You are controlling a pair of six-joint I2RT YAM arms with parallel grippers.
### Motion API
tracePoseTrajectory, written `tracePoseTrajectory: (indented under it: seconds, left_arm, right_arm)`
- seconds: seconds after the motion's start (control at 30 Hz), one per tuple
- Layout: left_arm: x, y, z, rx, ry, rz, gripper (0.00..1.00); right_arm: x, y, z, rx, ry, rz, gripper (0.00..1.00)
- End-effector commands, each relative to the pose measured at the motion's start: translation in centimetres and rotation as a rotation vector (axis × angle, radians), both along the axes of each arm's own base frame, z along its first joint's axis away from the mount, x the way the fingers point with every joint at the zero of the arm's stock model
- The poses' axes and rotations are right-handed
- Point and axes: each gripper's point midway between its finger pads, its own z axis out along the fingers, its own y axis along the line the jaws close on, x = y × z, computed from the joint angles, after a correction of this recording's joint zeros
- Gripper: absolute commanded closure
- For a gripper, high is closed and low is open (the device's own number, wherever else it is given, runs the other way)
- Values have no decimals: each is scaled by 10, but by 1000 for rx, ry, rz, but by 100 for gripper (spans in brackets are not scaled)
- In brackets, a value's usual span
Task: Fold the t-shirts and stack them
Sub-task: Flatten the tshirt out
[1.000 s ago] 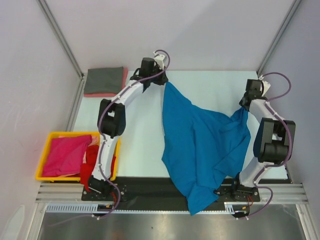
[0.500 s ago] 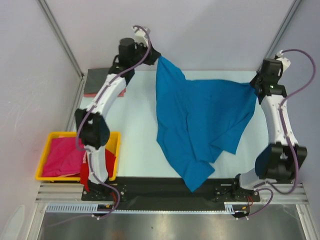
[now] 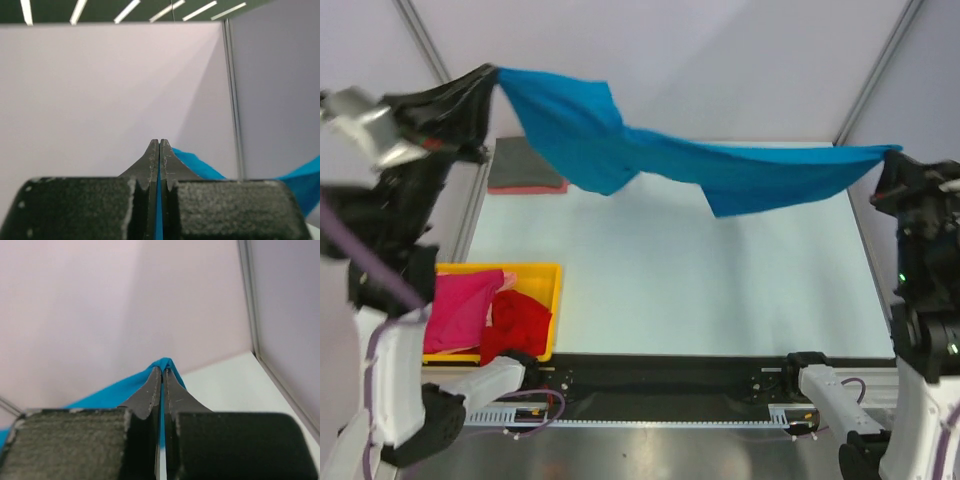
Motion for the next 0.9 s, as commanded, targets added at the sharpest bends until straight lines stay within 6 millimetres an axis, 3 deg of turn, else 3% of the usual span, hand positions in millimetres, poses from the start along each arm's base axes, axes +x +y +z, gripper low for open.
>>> tracePoseTrajectory:
  seconds: [0.0, 0.03, 0.13, 0.2, 0.23, 0.3, 0.33, 0.37, 0.4, 0.43, 0.47, 0.53, 0.57, 0.6, 0.63, 0.67, 0.7, 0.77, 0.8, 0.83, 0.87]
  left_arm:
    - [-47, 31, 22, 30, -120, 119, 100]
    - [-73, 39, 32, 30, -175, 132, 100]
    - [-106, 47, 44, 6, -253, 124, 100]
    - [-104, 45, 45, 6, -257, 112, 100]
    - [-100, 42, 44, 5, -247, 100, 100]
    - [-70, 28, 34, 20, -204, 81, 100]
    - [-57, 23, 28, 19, -178, 69, 99]
    - [-26, 12, 12, 36, -123, 65, 100]
    - [-9, 5, 6, 39, -107, 62, 100]
    - [17, -4, -15, 60, -44, 59, 100]
    - [50, -15, -28, 67, -18, 58, 100]
    - [91, -28, -58, 87, 46, 67, 100]
    - [121, -34, -88, 102, 111, 88, 100]
    - [155, -43, -115, 112, 153, 104, 100]
    - [180, -49, -149, 130, 214, 114, 100]
    - [198, -48, -162, 117, 221, 146, 100]
    - [232, -58, -205, 139, 300, 155, 100]
    - [263, -65, -245, 144, 359, 159, 100]
    - [295, -71, -299, 149, 469, 147, 100]
    - [309, -74, -308, 141, 484, 134, 100]
    - [325, -78, -331, 133, 531, 120, 100]
  right_arm:
    - [-44, 9, 40, -40, -125, 54, 100]
    - [-52, 11, 47, -43, -152, 66, 100]
    - [-67, 12, 66, -35, -215, 80, 100]
    - [-62, 15, 70, -25, -222, 92, 100]
    - [-49, 16, 64, -21, -197, 94, 100]
    - [-31, 15, 57, -16, -186, 81, 100]
    - [-5, 15, 34, -18, -122, 74, 100]
    - [9, 15, 24, -19, -98, 65, 100]
    - [23, 12, 16, -18, -89, 44, 100]
    - [54, 12, -23, -24, 7, 35, 100]
    - [70, 12, -42, -31, 43, 27, 100]
    - [96, 9, -66, -13, 74, 15, 100]
    - [120, 9, -115, -10, 173, 10, 100]
    - [133, 2, -122, 4, 146, -17, 100]
    - [145, -2, -144, 8, 174, -26, 100]
    - [165, -5, -182, 20, 251, -32, 100]
    - [172, -16, -195, 39, 277, -57, 100]
    - [197, -34, -234, 49, 327, -107, 100]
    - [206, -40, -252, 52, 358, -115, 100]
    - [214, -52, -265, 53, 381, -137, 100]
    - [224, -57, -272, 53, 379, -139, 100]
